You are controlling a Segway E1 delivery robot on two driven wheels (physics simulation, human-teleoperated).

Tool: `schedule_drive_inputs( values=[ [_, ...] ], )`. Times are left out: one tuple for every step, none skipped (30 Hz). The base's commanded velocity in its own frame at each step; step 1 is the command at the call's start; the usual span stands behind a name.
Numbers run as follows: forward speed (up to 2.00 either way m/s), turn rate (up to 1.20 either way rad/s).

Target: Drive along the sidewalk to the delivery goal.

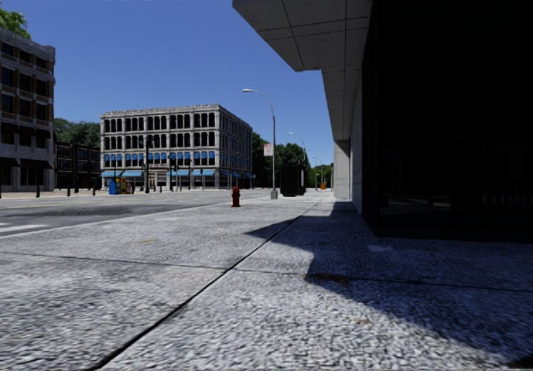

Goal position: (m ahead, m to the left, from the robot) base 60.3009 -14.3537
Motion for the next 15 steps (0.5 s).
schedule_drive_inputs(
  values=[
    [2.0,0.0],
    [2.0,0.0],
    [2.0,0.0],
    [2.0,0.0],
    [2.0,0.0],
    [2.0,0.0],
    [2.0,0.0],
    [2.0,0.0],
    [2.0,0.0],
    [2.0,0.0],
    [2.0,0.0],
    [2.0,0.0],
    [2.0,0.0],
    [2.0,0.0],
    [2.0,0.0]
  ],
)
